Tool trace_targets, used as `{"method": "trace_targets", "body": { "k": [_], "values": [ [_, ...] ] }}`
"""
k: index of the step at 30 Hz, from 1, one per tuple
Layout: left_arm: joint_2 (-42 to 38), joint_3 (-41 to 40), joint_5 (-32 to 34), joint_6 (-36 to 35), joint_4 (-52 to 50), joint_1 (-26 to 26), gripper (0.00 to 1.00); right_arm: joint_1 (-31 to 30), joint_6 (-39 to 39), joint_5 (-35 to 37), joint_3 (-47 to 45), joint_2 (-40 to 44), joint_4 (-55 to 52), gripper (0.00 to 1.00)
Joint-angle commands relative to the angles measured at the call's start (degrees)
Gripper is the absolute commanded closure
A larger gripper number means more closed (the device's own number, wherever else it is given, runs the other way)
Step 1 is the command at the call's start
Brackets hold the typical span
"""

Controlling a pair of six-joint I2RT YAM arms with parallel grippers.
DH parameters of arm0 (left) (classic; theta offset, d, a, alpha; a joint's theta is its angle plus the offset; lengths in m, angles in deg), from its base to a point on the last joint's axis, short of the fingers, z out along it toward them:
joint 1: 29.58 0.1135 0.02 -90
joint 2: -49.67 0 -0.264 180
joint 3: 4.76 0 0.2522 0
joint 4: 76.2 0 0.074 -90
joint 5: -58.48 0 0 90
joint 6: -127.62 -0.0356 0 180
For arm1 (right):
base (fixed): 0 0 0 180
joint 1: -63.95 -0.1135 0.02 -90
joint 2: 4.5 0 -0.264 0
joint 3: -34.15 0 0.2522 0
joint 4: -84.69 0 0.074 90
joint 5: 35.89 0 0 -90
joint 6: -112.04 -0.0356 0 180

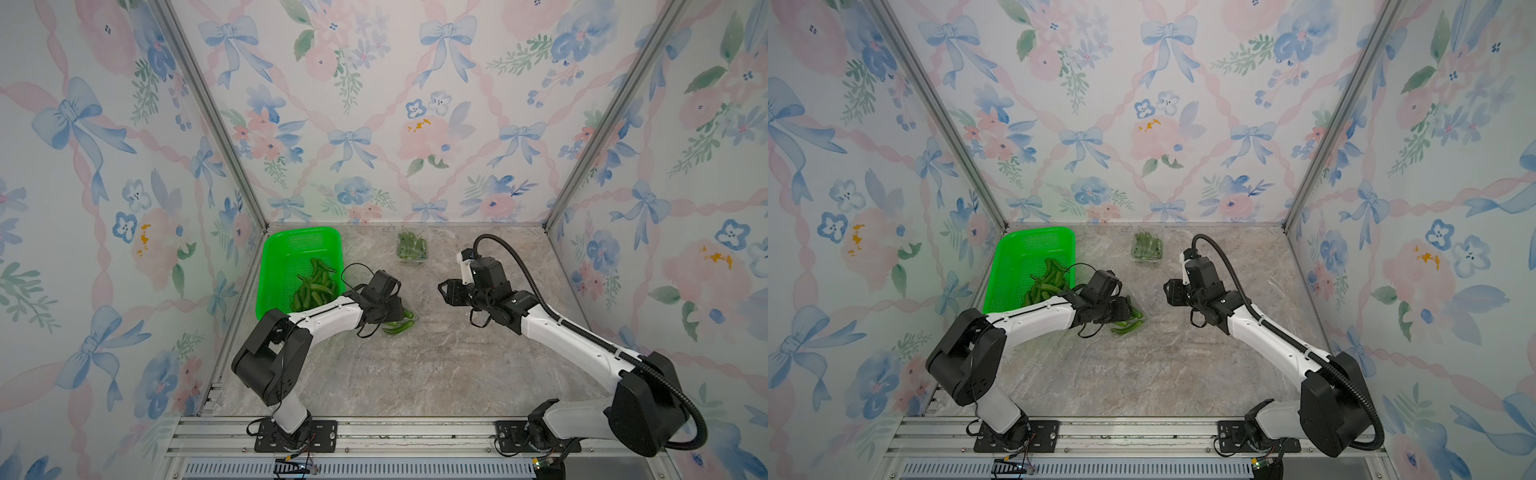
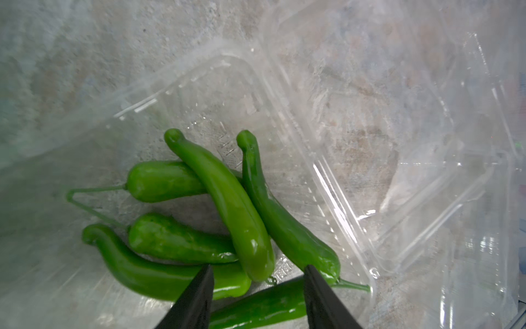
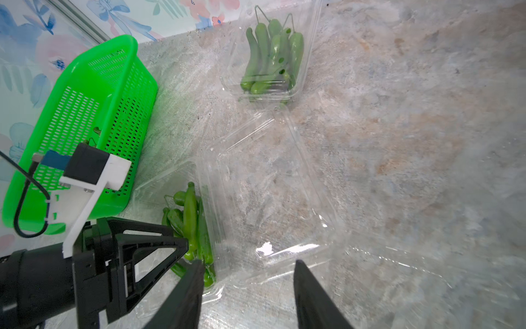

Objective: Take small green peppers out of containers
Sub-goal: Pick up the green pepper from the packing box.

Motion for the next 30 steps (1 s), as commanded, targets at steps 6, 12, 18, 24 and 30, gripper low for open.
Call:
{"method": "trace_targets", "body": {
  "k": [6, 12, 18, 24, 30],
  "values": [
    [4.0, 2.2, 0.0, 1.7, 2.2, -0.1, 0.52, 1.2, -0.3, 1.5, -1.5, 2.9, -1.3, 0.50],
    [5.2, 2.1, -0.6, 2.0, 3.1, 0.2, 0.65, 1.5, -0.2, 1.9, -2.3, 4.1, -1.7, 0.50],
    [2.6, 1.3, -0.5, 2.1, 3.3, 0.2, 0.78, 1.6, -0.3, 1.8, -2.4, 4.1, -1.7, 0.50],
    [-2.5, -0.5, -1.6, 1.5, 3.1, 0.4, 0.86, 1.4, -0.9, 0.7, -1.0, 2.2, -0.9, 0.50],
    [-9.4, -3.5, -2.8, 2.1, 3.2, 1.0, 0.87, 1.1, -0.6, 0.0, 1.8, 0.1, -0.8, 0.50]
  ]
}}
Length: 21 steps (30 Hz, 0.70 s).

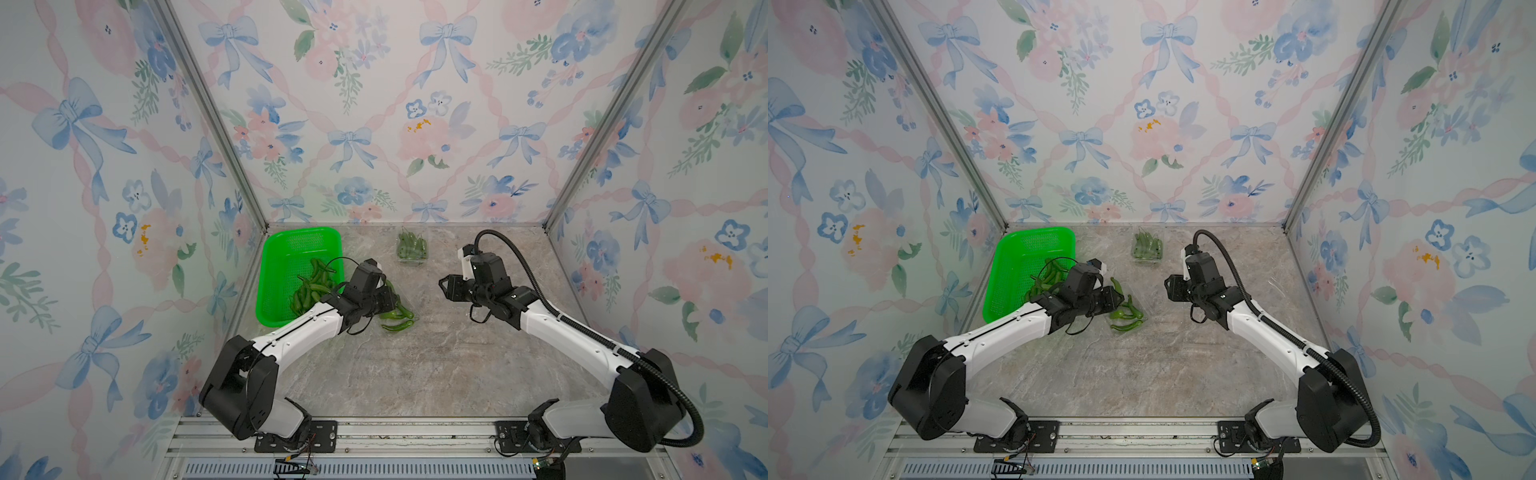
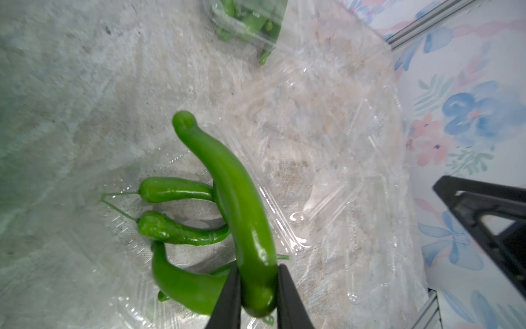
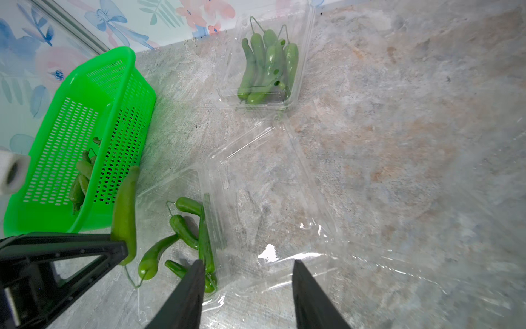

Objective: Take small green peppers out of containers
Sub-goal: Pick up the green pepper from the packing box, then place the green pepper in the basket.

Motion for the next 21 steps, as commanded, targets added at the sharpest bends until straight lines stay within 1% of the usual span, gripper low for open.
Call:
{"method": "trace_targets", "body": {
  "k": [1, 4, 7, 11, 14, 19, 21],
  "values": [
    [-4.2, -2.0, -1.6, 0.4, 0.0, 0.9, 0.87, -0.1, -0.1, -0.9, 3.3, -1.4, 0.4, 0.50],
    [-7.5, -2.3, -2.8, 0.4, -0.1, 2.5, 0.87, -0.6, 0.1, -1.3, 5.1, -2.7, 0.4, 0.50],
    [-10.8, -1.5, -5.4, -0.1, -0.1, 6.1, 0.87, -1.0, -0.1, -1.6, 6.6, -4.0, 0.8, 0.50],
    [-14.4, 0.7, -10.9, -1.1, -0.2, 13.6, 0.86, -1.9, -0.2, -2.2, 9.0, -6.1, 0.5, 0.50],
    [-15.5, 3.4, -14.1, -2.5, -1.4, 19.4, 0.86, -2.3, 0.0, -2.6, 11.1, -7.6, -0.3, 0.50],
    [-14.7, 7.1, -17.9, -3.2, -1.7, 28.9, 0.86, -2.3, 0.2, -3.5, 13.8, -9.7, -1.6, 0.50],
    [-13.6, 8.8, -18.2, -3.4, -1.8, 31.5, 0.86, -2.4, 0.4, -4.3, 14.8, -10.9, -2.0, 0.50]
  ]
}}
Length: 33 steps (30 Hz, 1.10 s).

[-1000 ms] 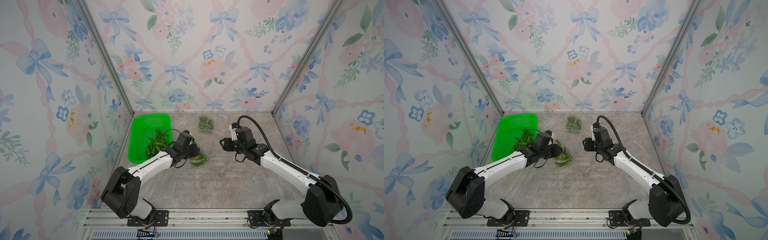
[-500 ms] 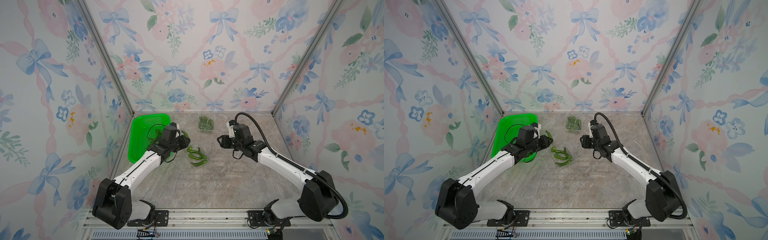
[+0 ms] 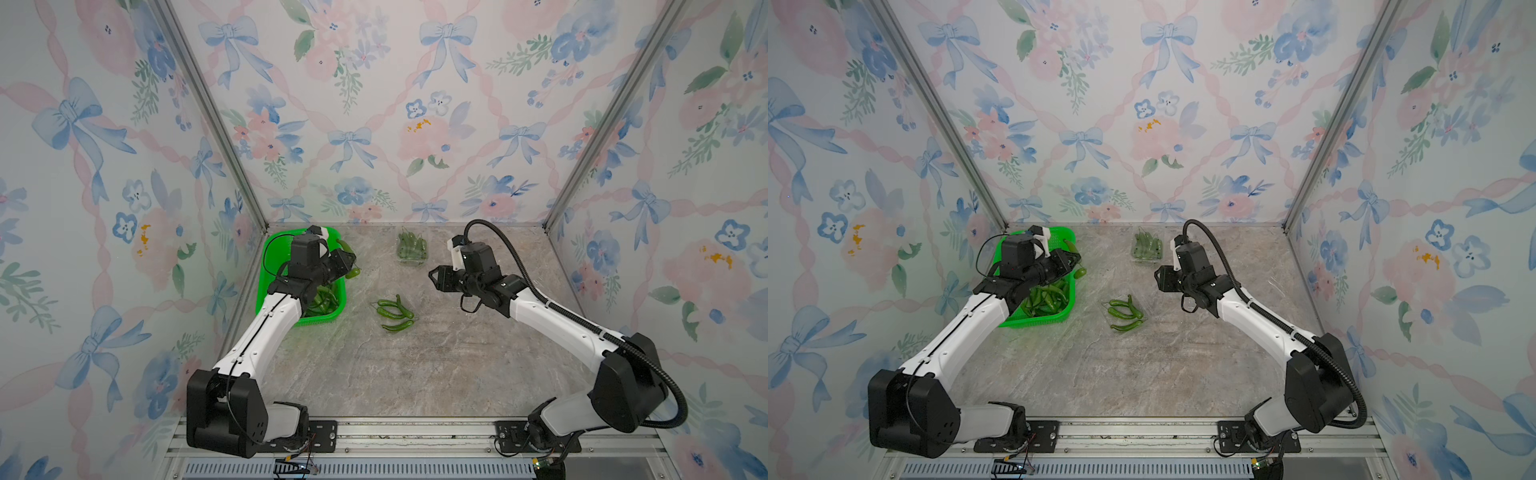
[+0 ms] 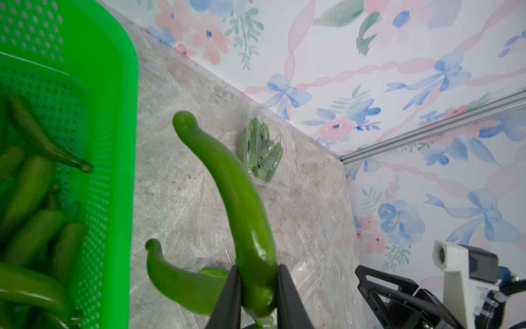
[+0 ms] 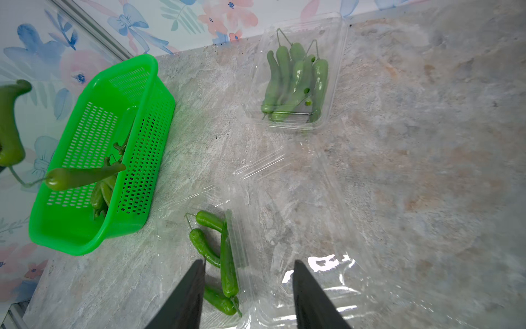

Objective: Take small green peppers out of containers
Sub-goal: Place the green pepper in the basket.

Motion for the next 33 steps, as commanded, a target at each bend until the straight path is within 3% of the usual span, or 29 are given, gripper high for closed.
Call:
{"method": "trace_targets", "body": {
  "k": [1, 8, 16, 20, 22, 28, 33],
  "values": [
    [1.8, 3.7, -3.5, -1.8, -0.9, 3.8, 0.86, -0.4, 0.5, -1.8, 2.7, -2.3, -1.9, 0.50],
    [9.0, 10.6, -4.6, -2.5, -0.8, 11.3, 0.86, -0.1, 1.0, -4.2, 6.0, -8.5, -2.0, 0.50],
    [20.8, 14.2, 0.1, -5.1, -0.8, 12.4, 0.86, -0.1, 2.2, -8.4, 12.7, -17.0, -2.8, 0.50],
    [27.6, 15.7, 0.9, -5.4, -0.9, 12.5, 0.67, -0.1, 2.4, -9.6, 13.5, -18.2, -3.2, 0.50],
    [29.4, 15.9, 0.0, -5.2, -0.8, 12.4, 0.52, -0.1, 2.5, -9.7, 13.1, -18.1, -3.4, 0.50],
    [27.1, 15.2, -0.7, -6.6, -0.8, 10.8, 0.39, -0.3, 5.3, -10.3, 13.8, -16.8, -9.6, 0.49],
    [19.2, 11.1, -0.6, -7.1, -0.8, 4.1, 0.38, -0.1, 8.1, -10.5, 13.5, -14.2, -15.7, 0.48]
  ]
}}
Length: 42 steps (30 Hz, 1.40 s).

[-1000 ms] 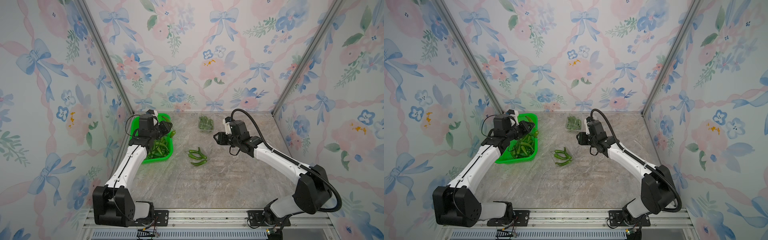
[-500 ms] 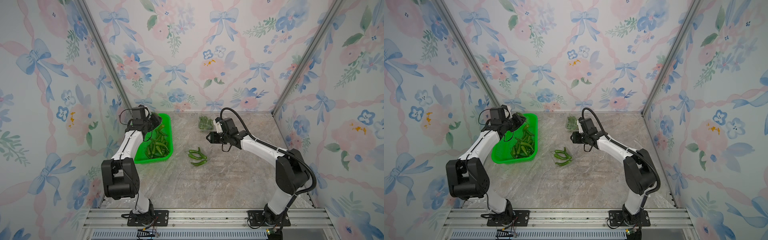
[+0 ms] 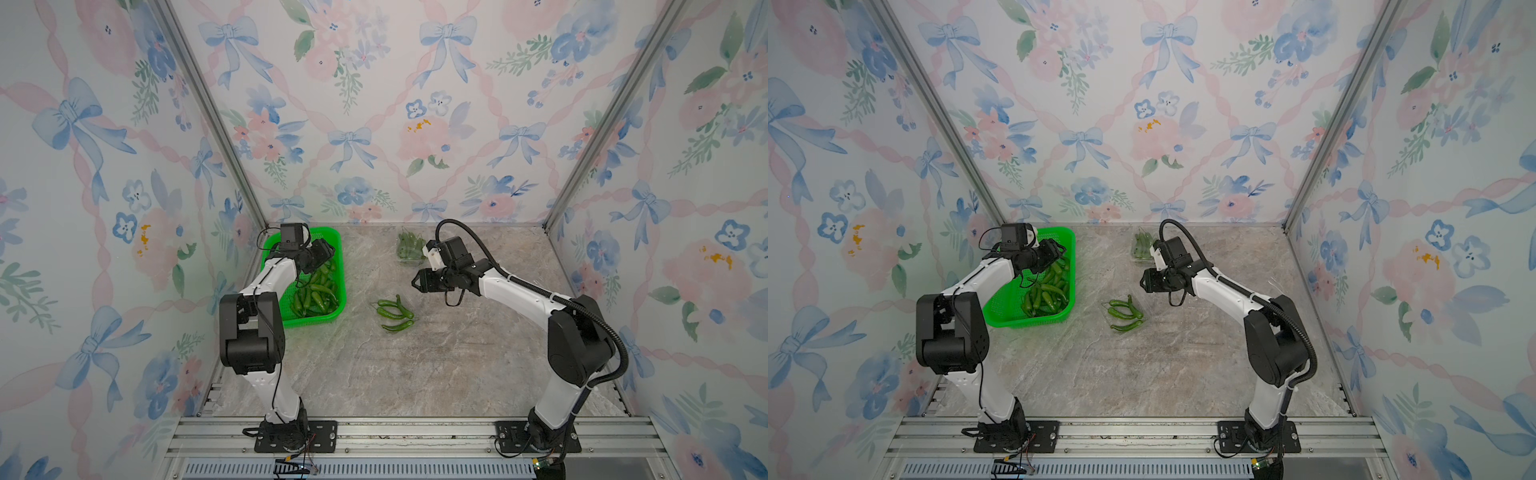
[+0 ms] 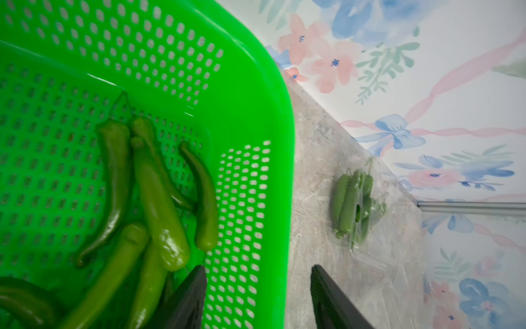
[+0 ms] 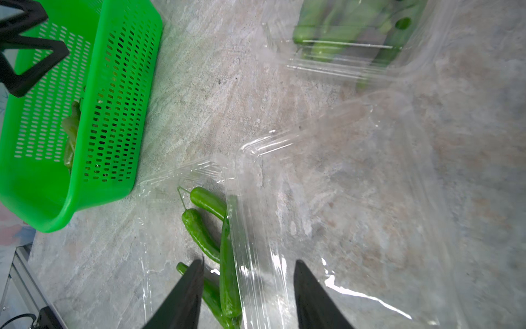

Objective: Take small green peppers out of containers
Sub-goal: Place the green pepper in the basket, then pick up the green pepper from the packing box.

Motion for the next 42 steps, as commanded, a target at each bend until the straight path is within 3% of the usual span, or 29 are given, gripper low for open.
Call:
{"method": "trace_targets", "body": {
  "k": [1, 9, 17, 31, 42],
  "values": [
    [-7.5, -2.8, -0.8, -1.5, 0.4, -6.4, 0.38, 0.0, 2.9, -0.6, 0.7, 3.9, -6.7, 0.48],
    [-13.8, -15.2, 3.9, 5.5, 0.5, -25.7, 0.40, 1.1, 1.1, 2.6, -6.7, 12.9, -6.8, 0.47],
    [-12.1, -18.7, 7.9, 10.9, 2.0, -35.4, 0.43, 4.4, -1.6, 3.7, -13.6, 20.2, -5.4, 0.46],
    [-2.6, -16.6, 6.4, 13.3, 6.1, -37.1, 0.45, 8.3, -1.4, 3.7, -16.7, 23.8, -5.3, 0.47],
    [0.2, -18.0, 6.7, 16.8, 10.7, -34.4, 0.47, 10.1, -0.9, 1.5, -17.6, 23.0, -4.5, 0.47]
  ]
}}
